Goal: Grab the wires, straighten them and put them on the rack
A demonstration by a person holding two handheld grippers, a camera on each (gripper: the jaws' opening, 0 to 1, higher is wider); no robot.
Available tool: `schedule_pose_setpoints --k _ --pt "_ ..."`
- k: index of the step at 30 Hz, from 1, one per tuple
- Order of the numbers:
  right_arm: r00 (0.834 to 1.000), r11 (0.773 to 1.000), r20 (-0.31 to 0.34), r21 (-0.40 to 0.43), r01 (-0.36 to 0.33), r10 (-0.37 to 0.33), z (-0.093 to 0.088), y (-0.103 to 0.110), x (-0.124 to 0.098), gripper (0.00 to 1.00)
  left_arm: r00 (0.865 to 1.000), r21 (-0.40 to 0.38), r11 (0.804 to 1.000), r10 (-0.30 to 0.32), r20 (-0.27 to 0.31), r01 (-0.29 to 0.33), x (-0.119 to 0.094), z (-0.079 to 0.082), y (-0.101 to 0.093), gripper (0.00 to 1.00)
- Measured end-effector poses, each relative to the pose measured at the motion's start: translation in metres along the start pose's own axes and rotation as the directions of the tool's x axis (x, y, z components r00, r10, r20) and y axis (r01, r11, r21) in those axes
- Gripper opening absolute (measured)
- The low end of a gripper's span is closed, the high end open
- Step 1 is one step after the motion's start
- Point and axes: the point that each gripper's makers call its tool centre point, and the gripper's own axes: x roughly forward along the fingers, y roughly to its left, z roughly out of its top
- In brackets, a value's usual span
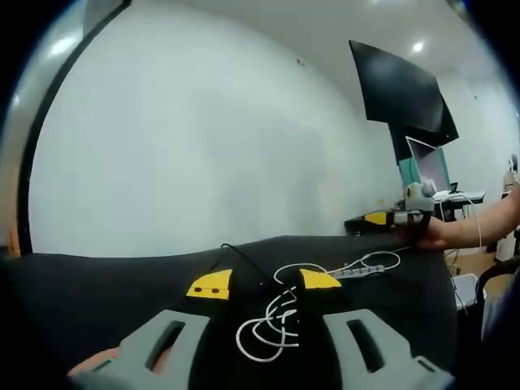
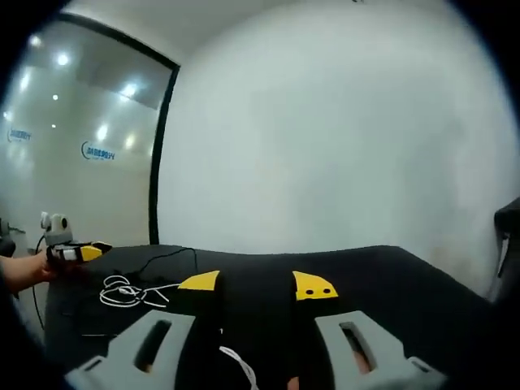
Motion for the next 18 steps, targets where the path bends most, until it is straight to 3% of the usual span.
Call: schedule_pose_setpoints --k 2,5,6,7,8,10,11,13,14,15,16,18 --pt "1.0 0.997 0.005 0.076 -0.017 0.017 0.001 0.002 -0.001 0.28 1.0 0.011 1.0 0.005 -0.014 -0.005 0.0 -0.003 0.002 0.28" --pt "0.995 0.982 -0.088 0.185 -0.039 0.056 -0.006 0.012 -0.004 0.27 0.999 0.038 0.999 0.011 -0.035 -0.01 0.001 -0.007 0.002 0.28" --pt "0.982 0.951 -0.107 0.285 -0.12 0.156 -0.005 0.033 -0.003 0.27 0.999 0.043 0.999 0.01 -0.038 -0.008 0.0 -0.007 0.002 0.28" --pt "0.965 0.937 -0.125 0.296 -0.186 0.231 0.002 0.053 -0.004 0.27 0.999 0.048 0.999 0.01 -0.039 -0.008 -0.001 -0.006 0.001 0.28" --pt "0.948 0.948 -0.195 0.247 -0.201 0.251 0.001 0.065 -0.003 0.27 0.999 0.051 0.999 0.009 -0.039 -0.007 -0.001 -0.006 -0.001 0.28" --pt "0.894 0.952 -0.334 0.167 -0.255 0.298 -0.013 0.084 0.008 0.26 0.999 0.047 0.999 0.002 -0.038 0.0 -0.001 -0.005 -0.003 0.28" --pt "0.848 0.948 -0.426 0.174 -0.265 0.315 -0.025 0.098 0.006 0.24 0.999 0.044 0.999 0.0 -0.037 0.001 -0.001 -0.005 -0.002 0.28" --pt "0.782 0.945 -0.532 0.143 -0.294 0.323 -0.043 0.119 0.009 0.21 0.999 0.043 0.999 0.0 -0.035 0.002 0.0 -0.005 0.0 0.28" --pt "0.74 0.951 -0.603 0.114 -0.288 0.297 -0.057 0.123 0.01 0.21 0.999 0.041 0.999 0.0 -0.035 0.002 0.0 -0.005 0.001 0.28" --pt "0.714 0.948 -0.636 0.093 -0.306 0.293 -0.065 0.13 0.013 0.21 0.999 0.038 0.999 0.0 -0.035 0.001 0.001 -0.006 0.002 0.28" --pt "0.707 0.948 -0.642 0.106 -0.299 0.295 -0.07 0.137 0.018 0.21 0.999 0.037 0.999 0.001 -0.037 0.0 0.0 -0.006 0.003 0.28" --pt "0.647 0.96 -0.712 0.154 -0.235 0.273 -0.086 0.142 0.014 0.18 0.999 0.035 0.999 0.003 -0.037 -0.001 0.0 -0.006 0.002 0.28"
